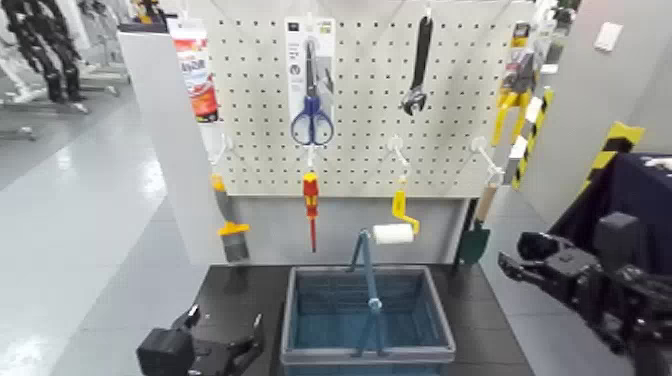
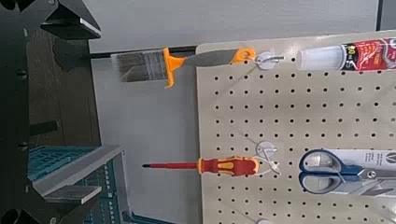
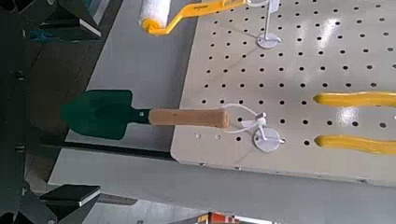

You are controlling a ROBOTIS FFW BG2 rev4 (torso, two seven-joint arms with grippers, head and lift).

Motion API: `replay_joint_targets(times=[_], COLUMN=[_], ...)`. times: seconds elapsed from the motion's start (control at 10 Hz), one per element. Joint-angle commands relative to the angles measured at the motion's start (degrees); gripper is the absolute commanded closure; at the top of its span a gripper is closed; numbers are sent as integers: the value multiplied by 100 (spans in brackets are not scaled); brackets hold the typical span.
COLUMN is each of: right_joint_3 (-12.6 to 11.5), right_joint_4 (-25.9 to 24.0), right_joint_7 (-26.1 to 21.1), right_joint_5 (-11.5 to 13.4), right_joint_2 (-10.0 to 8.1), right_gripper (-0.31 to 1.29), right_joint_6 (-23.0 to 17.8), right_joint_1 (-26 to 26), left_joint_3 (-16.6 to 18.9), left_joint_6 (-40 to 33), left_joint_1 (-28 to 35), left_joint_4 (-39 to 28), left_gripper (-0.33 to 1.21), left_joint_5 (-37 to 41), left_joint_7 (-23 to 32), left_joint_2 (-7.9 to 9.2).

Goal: Put the tool with the wooden handle into the crate.

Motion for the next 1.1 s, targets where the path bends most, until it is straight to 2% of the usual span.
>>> replay_joint_targets(times=[0.1,0.3,0.7,1.1], right_joint_3=[237,474,958,1204], right_joint_4=[679,1250,2076,2665], right_joint_7=[141,290,457,536], right_joint_5=[-76,-128,-207,-304], right_joint_2=[-161,-231,-240,-222], right_gripper=[14,14,14,16], right_joint_6=[-113,-254,-570,-851], right_joint_1=[-517,-965,-1686,-2099], left_joint_3=[-3,-12,-64,-91], left_joint_6=[0,0,-9,-18], left_joint_1=[-9,-27,-71,-97], left_joint_4=[0,9,35,53], left_gripper=[13,13,13,13], left_joint_5=[0,0,0,0], left_joint_7=[0,0,0,0], left_joint_2=[-18,-27,-27,-27])
